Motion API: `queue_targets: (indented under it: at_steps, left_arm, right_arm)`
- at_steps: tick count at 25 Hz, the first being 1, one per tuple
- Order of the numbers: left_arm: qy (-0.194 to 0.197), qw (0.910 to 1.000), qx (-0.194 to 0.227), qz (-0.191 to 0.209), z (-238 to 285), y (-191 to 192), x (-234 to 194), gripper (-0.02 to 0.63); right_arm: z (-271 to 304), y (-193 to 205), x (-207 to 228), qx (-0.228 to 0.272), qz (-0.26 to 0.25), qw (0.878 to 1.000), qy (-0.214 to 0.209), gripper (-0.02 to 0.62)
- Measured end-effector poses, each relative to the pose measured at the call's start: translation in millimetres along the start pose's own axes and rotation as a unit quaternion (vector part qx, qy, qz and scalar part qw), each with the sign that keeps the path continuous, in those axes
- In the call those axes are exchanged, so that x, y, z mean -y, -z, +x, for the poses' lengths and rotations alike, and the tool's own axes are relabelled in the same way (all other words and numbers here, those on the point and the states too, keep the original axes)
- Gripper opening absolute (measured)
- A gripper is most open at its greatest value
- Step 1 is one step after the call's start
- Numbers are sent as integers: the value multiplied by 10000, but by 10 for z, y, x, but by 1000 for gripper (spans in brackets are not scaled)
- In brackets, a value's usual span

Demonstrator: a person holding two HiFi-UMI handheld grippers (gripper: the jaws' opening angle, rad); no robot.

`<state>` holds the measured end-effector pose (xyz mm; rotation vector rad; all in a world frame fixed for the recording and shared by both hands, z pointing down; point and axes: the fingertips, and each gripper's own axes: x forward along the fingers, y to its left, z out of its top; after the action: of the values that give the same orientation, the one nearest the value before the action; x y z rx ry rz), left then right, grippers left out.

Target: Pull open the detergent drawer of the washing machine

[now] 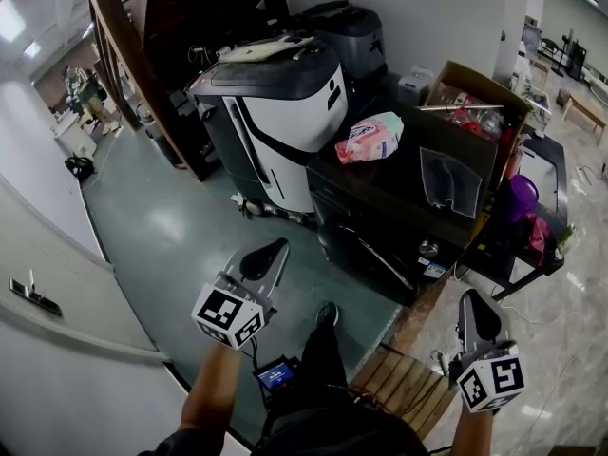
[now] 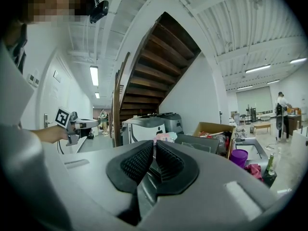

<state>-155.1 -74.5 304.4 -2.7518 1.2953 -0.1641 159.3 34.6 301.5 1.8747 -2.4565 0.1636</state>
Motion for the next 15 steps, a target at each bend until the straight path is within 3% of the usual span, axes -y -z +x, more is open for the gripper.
queue_targets:
  at_steps: [15]
  left_arm:
    - [17, 9998, -188, -114, 383, 261, -188, 61]
  right_arm:
    - [281, 94, 129, -122, 57, 9999, 53, 2]
